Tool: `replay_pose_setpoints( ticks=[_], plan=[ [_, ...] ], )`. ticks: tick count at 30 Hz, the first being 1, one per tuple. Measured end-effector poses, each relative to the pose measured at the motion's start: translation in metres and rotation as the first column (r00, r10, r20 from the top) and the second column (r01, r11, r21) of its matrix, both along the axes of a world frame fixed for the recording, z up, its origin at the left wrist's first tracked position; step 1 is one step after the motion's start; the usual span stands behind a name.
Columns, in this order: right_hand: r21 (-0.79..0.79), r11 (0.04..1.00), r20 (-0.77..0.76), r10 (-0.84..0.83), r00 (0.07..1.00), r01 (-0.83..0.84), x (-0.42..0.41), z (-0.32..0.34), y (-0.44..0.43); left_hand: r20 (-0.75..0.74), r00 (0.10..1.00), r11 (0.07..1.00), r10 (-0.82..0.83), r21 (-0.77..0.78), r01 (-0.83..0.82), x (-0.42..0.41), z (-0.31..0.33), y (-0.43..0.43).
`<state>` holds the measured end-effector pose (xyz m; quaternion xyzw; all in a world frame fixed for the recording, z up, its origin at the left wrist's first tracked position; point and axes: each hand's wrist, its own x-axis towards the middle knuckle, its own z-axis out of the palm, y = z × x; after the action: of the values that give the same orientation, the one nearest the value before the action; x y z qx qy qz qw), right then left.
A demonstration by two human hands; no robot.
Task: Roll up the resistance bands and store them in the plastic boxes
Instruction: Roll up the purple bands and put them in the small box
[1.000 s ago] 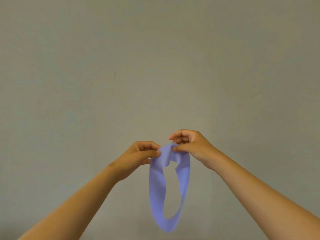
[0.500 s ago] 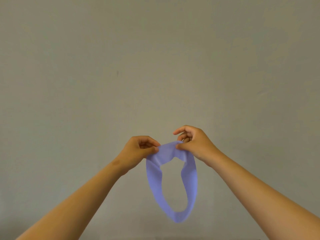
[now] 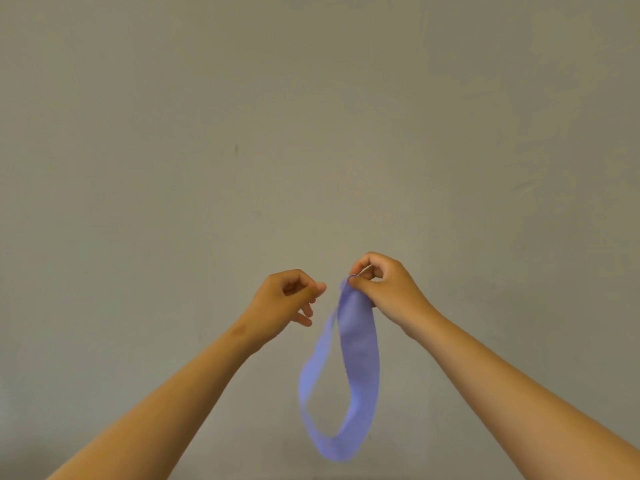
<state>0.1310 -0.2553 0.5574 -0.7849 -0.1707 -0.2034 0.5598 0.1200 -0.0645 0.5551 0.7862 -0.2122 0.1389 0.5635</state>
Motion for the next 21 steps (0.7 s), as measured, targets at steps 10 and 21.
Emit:
replay_pose_setpoints(
  ticks=[10, 21],
  plan=[
    [0.207, 0.951, -0.196, 0.270, 0.943, -0.229, -0.005, -0.002, -0.007, -0.130, 0.991, 0.999, -0.044, -0.024, 0.041, 0.008, -0.004, -0.003],
    [0.274, 0.924, -0.232, 0.334, 0.914, -0.268, -0.004, -0.003, -0.008, -0.064, 0.994, 0.988, -0.086, -0.136, 0.076, 0.009, 0.000, -0.011]
  ],
)
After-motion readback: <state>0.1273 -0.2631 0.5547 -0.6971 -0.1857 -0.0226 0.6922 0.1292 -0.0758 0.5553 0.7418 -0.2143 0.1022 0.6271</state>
